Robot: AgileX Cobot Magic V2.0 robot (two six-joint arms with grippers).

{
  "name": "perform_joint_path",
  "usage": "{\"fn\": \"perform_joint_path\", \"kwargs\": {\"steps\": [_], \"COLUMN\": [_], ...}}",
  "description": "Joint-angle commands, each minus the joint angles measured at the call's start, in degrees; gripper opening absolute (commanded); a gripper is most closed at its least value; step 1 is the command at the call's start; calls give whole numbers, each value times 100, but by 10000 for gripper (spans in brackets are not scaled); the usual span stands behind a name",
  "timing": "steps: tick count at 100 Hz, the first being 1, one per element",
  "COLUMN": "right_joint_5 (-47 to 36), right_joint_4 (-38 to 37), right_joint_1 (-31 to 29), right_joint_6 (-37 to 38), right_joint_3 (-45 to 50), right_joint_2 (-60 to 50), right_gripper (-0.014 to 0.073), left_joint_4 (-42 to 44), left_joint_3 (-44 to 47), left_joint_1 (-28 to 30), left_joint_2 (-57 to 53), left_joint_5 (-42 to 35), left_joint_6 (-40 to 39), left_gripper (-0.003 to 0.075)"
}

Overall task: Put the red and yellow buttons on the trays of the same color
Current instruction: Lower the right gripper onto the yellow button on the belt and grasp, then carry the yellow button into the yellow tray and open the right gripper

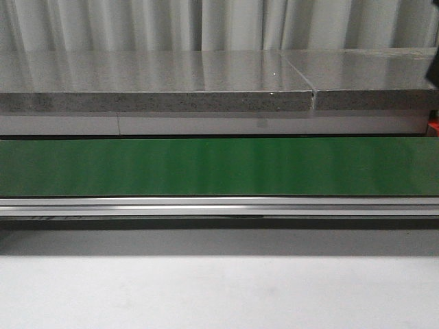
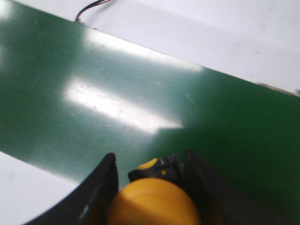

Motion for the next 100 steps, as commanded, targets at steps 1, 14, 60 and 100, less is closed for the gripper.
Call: {"fn": "perform_joint_path", "kwargs": {"steps": [1,14,60,100], "right_joint_5": [153,317,-714,-1836], "right_joint_4": [9,-251,-498,-519], "right_joint_1": [-526,-1441,-3259,-3341], "right_joint_6": [185,483,1218,1259], "right_joint_3": [-196,-95,1447,2237], "right_joint_2": [-484,-830,-962,-885], "right_gripper": [99,99,99,99], "left_joint_4": [-104,-104,-104,-104], "left_joint_3": [-164,-164,-164,-164], "left_joint_1": [-52,-52,-52,-52], "left_joint_2": [37,37,37,37], "left_joint_5": [-386,-386,-386,-386], "left_joint_6": [-10,-10,-10,-10], "left_gripper": [-19,-19,-19,-19]}}
